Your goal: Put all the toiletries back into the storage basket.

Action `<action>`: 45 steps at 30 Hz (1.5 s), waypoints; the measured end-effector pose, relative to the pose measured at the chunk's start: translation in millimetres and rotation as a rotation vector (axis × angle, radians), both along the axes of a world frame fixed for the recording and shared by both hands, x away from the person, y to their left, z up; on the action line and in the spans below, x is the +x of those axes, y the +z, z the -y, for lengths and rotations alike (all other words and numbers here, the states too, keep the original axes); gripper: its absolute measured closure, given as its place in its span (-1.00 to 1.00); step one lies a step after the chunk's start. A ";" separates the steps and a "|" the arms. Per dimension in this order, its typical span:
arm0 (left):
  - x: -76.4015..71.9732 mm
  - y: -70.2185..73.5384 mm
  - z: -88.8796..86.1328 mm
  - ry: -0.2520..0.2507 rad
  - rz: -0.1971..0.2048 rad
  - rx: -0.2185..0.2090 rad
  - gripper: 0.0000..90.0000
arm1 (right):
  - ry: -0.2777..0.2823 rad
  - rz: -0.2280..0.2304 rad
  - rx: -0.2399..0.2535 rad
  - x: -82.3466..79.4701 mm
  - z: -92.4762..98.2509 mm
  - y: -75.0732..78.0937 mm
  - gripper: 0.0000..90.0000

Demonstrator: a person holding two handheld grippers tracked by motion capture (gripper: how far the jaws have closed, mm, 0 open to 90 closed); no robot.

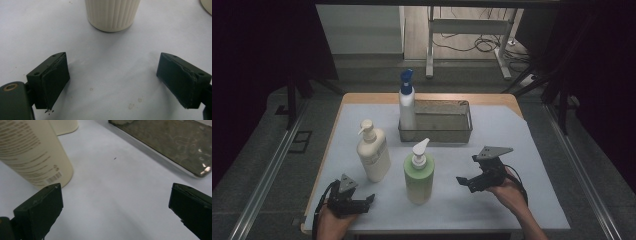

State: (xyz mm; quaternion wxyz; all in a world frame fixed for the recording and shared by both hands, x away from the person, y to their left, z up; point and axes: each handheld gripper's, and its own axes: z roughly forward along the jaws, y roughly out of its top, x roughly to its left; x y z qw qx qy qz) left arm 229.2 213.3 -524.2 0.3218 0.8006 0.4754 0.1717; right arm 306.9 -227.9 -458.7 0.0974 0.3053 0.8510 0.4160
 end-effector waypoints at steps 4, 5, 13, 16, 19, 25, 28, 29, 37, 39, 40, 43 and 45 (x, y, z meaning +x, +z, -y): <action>0.0 0.0 0.0 0.000 0.000 0.000 -0.77 | 0.021 -0.009 0.018 -6.5 -2.8 1.4 -1.00; 0.0 0.0 0.0 0.000 0.000 0.000 -0.77 | 0.024 -0.010 0.022 -8.3 -3.8 1.9 -1.00; 0.0 0.0 0.0 0.000 0.000 0.000 -0.77 | 0.091 0.001 0.020 -23.2 -18.3 7.8 -1.00; -0.1 0.0 0.0 0.000 0.000 0.000 -0.77 | 0.117 0.008 0.017 -27.3 -24.4 10.0 -1.00; 0.0 0.0 0.0 0.000 0.000 0.001 -0.77 | 0.143 0.012 0.019 -30.8 -30.6 12.0 -1.00; -0.1 -0.1 0.2 0.002 0.001 -0.004 -0.77 | 0.181 0.010 0.032 -34.7 -42.7 15.0 -1.00; 0.0 0.1 0.0 0.000 -0.001 -0.002 -0.77 | 0.203 0.011 0.044 -36.4 -49.7 17.1 -1.00; 0.0 0.0 0.0 0.000 -0.001 -0.002 -0.77 | 0.211 0.013 0.048 -36.9 -52.5 18.1 -1.00; 0.0 0.1 0.0 0.000 -0.001 -0.002 -0.77 | 0.237 0.030 0.042 -34.3 -71.4 19.6 -1.00; 0.0 0.1 0.0 0.000 -0.001 -0.001 -0.77 | 0.240 0.032 0.045 -33.5 -76.0 19.8 -1.00; 0.0 0.1 0.0 0.000 -0.001 -0.002 -0.77 | 0.240 0.032 0.045 -33.3 -78.3 19.9 -1.00; 0.0 0.1 0.0 0.000 -0.001 -0.002 -0.77 | 0.247 0.037 0.048 -32.6 -84.4 21.0 -1.00; 0.0 0.0 0.0 0.001 0.000 -0.002 -0.77 | 0.250 0.043 0.045 -32.3 -88.1 22.0 -1.00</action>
